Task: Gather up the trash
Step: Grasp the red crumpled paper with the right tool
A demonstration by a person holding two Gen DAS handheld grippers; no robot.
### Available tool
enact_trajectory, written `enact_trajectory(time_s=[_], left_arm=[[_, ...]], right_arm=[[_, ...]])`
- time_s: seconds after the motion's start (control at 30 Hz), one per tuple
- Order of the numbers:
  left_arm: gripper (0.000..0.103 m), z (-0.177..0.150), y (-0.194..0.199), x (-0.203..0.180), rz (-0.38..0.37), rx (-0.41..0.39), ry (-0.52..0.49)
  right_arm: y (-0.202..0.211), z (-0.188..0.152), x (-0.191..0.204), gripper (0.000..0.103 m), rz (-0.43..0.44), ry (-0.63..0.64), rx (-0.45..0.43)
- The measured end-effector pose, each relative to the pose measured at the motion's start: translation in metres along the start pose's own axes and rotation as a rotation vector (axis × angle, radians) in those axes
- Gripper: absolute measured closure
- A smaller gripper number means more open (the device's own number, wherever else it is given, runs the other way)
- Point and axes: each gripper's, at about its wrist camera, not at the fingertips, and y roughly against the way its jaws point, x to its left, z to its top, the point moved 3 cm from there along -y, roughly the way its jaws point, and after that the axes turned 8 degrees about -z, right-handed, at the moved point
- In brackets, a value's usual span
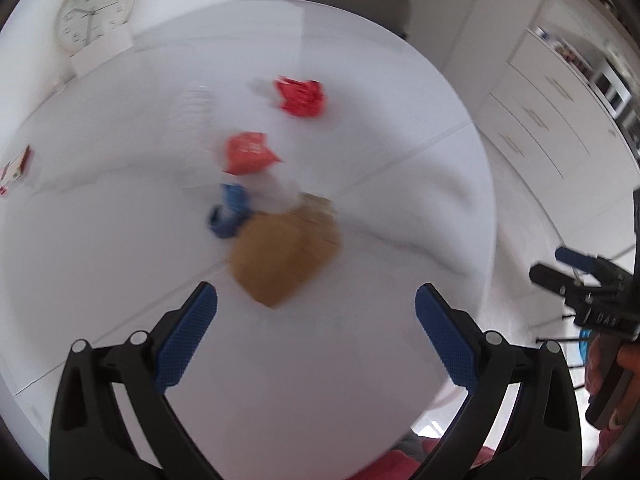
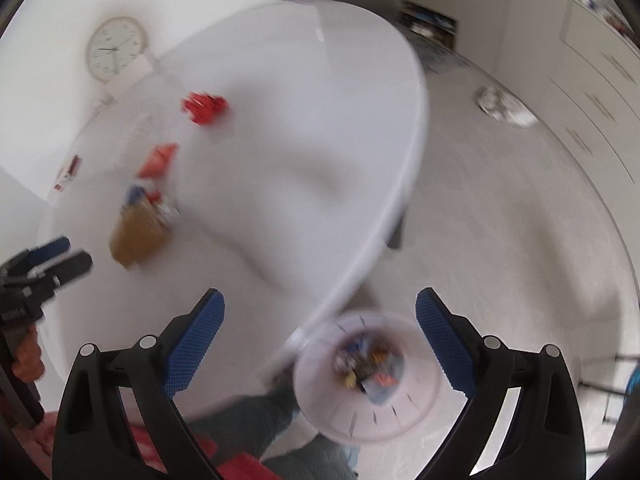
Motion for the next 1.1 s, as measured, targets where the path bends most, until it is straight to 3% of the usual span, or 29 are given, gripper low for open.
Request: enact_trajectory(time_s=[0.33, 0.5, 0.7, 0.77, 0.87, 1.1], left_arm=[[0.008, 0.04, -0.004, 0.059, 0.018, -0.011, 0.05], [0.008, 0.057, -0.016, 0.069, 0.009, -0.009, 0.031], [0.008, 0.076, -0.035, 0.095, 0.03, 0.0, 0.113], [0.008, 0.081, -0.038, 0.105, 0.039, 0.0, 0.15], [0.008, 0.09, -0.042, 0.116, 0.059, -0.001, 0.185], [0.008, 0.116, -0.065, 0.129, 0.078, 0.017, 0.225]], right_arm=[[-0.062, 0.127, 0.113, 0.007, 0.113, 0.273, -0.087], [-0.107, 0.173, 0.157, 0.009, 0.1, 0.419, -0.107], [-0.148, 0.197, 0.183, 0.032, 0.098, 0.532, -0.051], [-0.155, 0.199, 0.186, 0.052, 0.111, 0.547, -0.024], [-0.156, 0.204, 0.184, 0.066, 0.119, 0.542, -0.016], [-0.137, 0.21, 0.155, 0.07, 0.183, 0.406, -0.016]])
